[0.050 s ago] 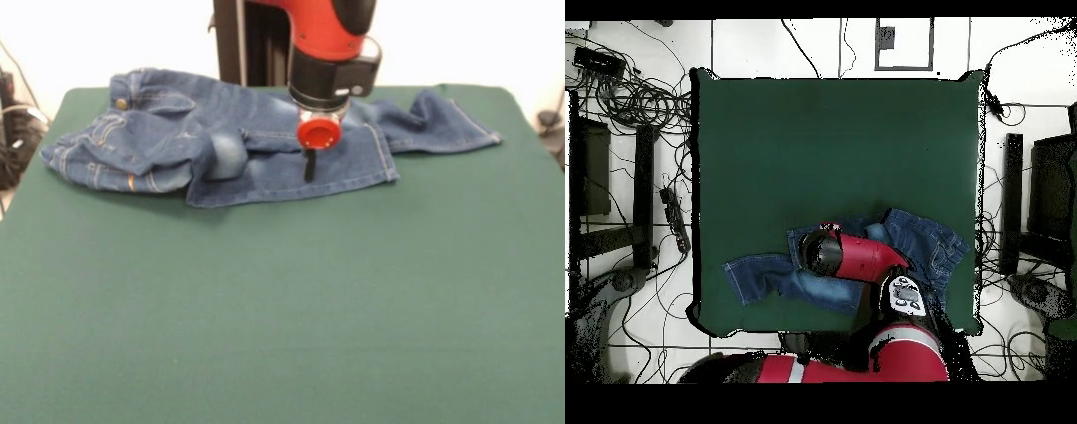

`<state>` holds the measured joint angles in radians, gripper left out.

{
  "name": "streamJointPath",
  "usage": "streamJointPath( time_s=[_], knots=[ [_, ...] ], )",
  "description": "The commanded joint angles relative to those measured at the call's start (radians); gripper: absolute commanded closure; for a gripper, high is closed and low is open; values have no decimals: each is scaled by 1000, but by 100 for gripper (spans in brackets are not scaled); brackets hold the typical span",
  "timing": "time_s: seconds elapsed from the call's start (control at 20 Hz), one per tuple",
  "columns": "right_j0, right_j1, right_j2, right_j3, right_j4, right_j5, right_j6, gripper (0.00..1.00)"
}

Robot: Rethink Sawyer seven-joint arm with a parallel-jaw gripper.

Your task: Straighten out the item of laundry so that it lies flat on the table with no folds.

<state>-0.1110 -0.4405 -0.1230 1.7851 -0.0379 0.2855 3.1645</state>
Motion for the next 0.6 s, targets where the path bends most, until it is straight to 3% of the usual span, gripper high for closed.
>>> streamJointPath(
  time_s=[0.05, 0.6],
  knots=[
    [-5, -33, 137, -84, -28, 123, -126, 0],
    [-13, -7, 162, -76, -11, 45, -70, 0]
  ],
)
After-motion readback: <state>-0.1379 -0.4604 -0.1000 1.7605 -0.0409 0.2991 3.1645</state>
